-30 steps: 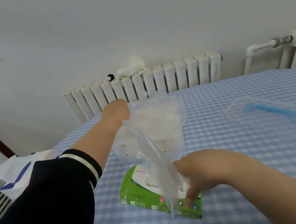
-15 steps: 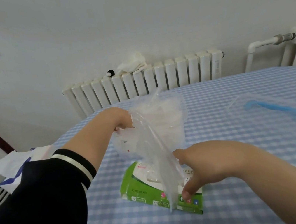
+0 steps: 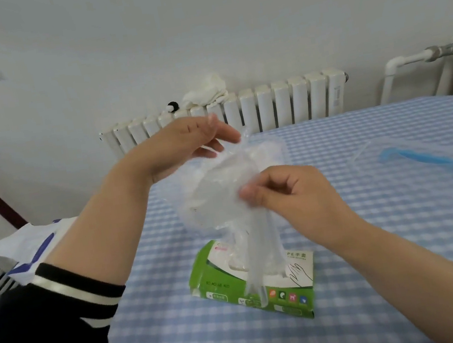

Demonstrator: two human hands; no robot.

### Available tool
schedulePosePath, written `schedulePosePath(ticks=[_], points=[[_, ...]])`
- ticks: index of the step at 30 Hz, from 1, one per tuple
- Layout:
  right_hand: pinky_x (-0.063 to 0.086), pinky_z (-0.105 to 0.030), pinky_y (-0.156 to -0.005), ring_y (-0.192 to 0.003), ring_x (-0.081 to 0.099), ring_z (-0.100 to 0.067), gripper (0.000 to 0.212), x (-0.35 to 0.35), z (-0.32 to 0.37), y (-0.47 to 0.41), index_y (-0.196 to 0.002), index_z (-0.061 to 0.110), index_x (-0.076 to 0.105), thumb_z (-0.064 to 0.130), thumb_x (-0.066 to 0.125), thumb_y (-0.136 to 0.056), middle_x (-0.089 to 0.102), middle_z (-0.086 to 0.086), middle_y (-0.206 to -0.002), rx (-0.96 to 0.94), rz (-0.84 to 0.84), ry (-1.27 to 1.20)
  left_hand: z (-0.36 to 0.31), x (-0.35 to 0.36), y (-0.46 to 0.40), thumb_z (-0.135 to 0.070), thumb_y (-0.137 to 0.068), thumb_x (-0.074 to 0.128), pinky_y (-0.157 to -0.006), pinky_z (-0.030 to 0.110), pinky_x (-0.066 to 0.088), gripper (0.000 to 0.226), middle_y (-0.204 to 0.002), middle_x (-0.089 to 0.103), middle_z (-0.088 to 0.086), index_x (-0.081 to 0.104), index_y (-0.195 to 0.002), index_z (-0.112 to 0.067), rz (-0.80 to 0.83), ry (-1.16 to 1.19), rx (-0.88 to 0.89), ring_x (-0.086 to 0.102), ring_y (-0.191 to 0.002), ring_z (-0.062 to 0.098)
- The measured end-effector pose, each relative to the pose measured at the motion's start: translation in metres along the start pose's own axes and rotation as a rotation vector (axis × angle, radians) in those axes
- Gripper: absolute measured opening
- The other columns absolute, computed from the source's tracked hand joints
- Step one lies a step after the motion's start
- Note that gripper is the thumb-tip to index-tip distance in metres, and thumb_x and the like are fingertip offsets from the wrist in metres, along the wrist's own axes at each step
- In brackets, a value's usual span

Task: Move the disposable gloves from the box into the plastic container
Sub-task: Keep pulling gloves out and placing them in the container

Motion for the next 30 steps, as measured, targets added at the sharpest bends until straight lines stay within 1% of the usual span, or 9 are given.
schedulePosePath(ticks=[4, 10, 14, 18, 21, 23, 25, 27, 30], points=[[0.059, -0.03, -0.074, -0.077, 0.072, -0.016, 0.029, -0.012, 0.001, -0.004, -0.088, 0.018, 0.075, 0.04, 0.058, -0.08, 0.076, 0.001, -0.088, 0.054, -0.062, -0.152, 0.004, 0.027, 0.018, -0.078, -0.064, 0.066, -0.098, 0.043, 0.046, 0.095, -0.126, 0.06, 0.015, 0.054, -0.128, -0.009, 0.257, 0.068, 0.003, 0.059, -0.115, 0.032], [0.059, -0.029, -0.069, -0.07, 0.064, -0.013, 0.03, -0.02, 0.004, -0.003, -0.084, 0.021, 0.076, 0.041, 0.054, -0.085, 0.074, -0.001, -0.083, 0.057, -0.162, -0.216, 0.006, 0.043, 0.019, -0.021, -0.074, 0.082, -0.083, 0.023, 0.05, 0.048, -0.101, 0.07, -0.013, 0.061, -0.117, -0.029, 0.172, -0.08, -0.053, 0.066, -0.096, 0.008], [0.057, -0.03, -0.07, -0.08, 0.069, -0.018, 0.031, -0.032, 0.014, -0.002, -0.083, 0.02, 0.075, 0.039, 0.052, -0.088, 0.074, -0.002, -0.085, -0.026, -0.259, -0.271, 0.011, 0.053, 0.023, -0.017, -0.08, 0.08, -0.071, 0.024, 0.046, 0.021, -0.072, 0.063, -0.016, 0.062, -0.084, -0.028, 0.208, -0.2, -0.098, 0.058, -0.07, 0.004], [0.054, -0.025, -0.065, -0.077, 0.068, -0.016, 0.031, -0.042, 0.021, 0.0, -0.082, 0.014, 0.072, 0.036, 0.051, -0.089, 0.074, -0.004, -0.086, -0.085, -0.332, -0.371, 0.01, 0.058, 0.023, -0.018, -0.082, 0.078, -0.064, 0.025, 0.041, 0.025, -0.062, 0.053, -0.011, 0.056, -0.07, -0.018, 0.241, -0.289, -0.126, 0.048, -0.061, 0.008], [0.055, -0.025, -0.063, -0.073, 0.068, -0.015, 0.03, -0.051, 0.024, -0.001, -0.079, 0.014, 0.072, 0.035, 0.053, -0.088, 0.074, -0.003, -0.083, -0.087, -0.37, -0.463, 0.01, 0.061, 0.025, -0.022, -0.086, 0.074, -0.059, 0.014, 0.037, 0.027, -0.053, 0.05, -0.022, 0.061, -0.063, -0.03, 0.284, -0.428, -0.178, 0.044, -0.051, -0.003], [0.055, -0.025, -0.062, -0.071, 0.069, -0.014, 0.026, -0.056, 0.025, -0.004, -0.079, 0.015, 0.073, 0.032, 0.055, -0.089, 0.074, -0.001, -0.083, -0.07, -0.379, -0.508, 0.004, 0.06, 0.026, -0.027, -0.084, 0.075, -0.068, 0.014, 0.041, 0.025, -0.068, 0.059, -0.027, 0.065, -0.076, -0.048, 0.27, -0.381, -0.127, 0.05, -0.062, -0.006], [0.055, -0.025, -0.061, -0.07, 0.07, -0.013, 0.024, -0.06, 0.022, -0.006, -0.084, 0.014, 0.071, 0.024, 0.052, -0.095, 0.074, -0.001, -0.082, -0.048, -0.38, -0.556, -0.005, 0.051, 0.024, -0.049, -0.081, 0.072, -0.085, 0.024, 0.047, 0.022, -0.096, 0.066, -0.029, 0.064, -0.101, -0.048, 0.162, -0.279, -0.056, 0.059, -0.087, -0.002], [0.055, -0.026, -0.061, -0.071, 0.07, -0.014, 0.025, -0.057, 0.018, -0.007, -0.091, 0.013, 0.07, 0.018, 0.047, -0.1, 0.075, -0.001, -0.081, -0.017, -0.351, -0.604, -0.018, 0.042, 0.022, -0.079, -0.075, 0.054, -0.097, 0.032, 0.047, 0.059, -0.117, 0.067, -0.017, 0.064, -0.115, -0.038, 0.063, -0.088, 0.021, 0.06, -0.111, 0.008], [0.056, -0.028, -0.062, -0.075, 0.07, -0.014, 0.025, -0.051, 0.014, -0.008, -0.09, 0.014, 0.07, 0.016, 0.047, -0.1, 0.075, 0.0, -0.084, 0.017, -0.312, -0.602, -0.038, 0.038, 0.017, -0.076, -0.08, 0.05, -0.097, 0.03, 0.048, 0.058, -0.114, 0.071, -0.007, 0.07, -0.11, -0.03, -0.042, 0.092, 0.09, 0.063, -0.113, 0.012]])
Point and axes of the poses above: each hand's wrist, its own y-axis away from the middle knuckle, its own x-axis out of the palm, z = x × y, the point moved 7 cm from there along -y, towards the middle knuckle
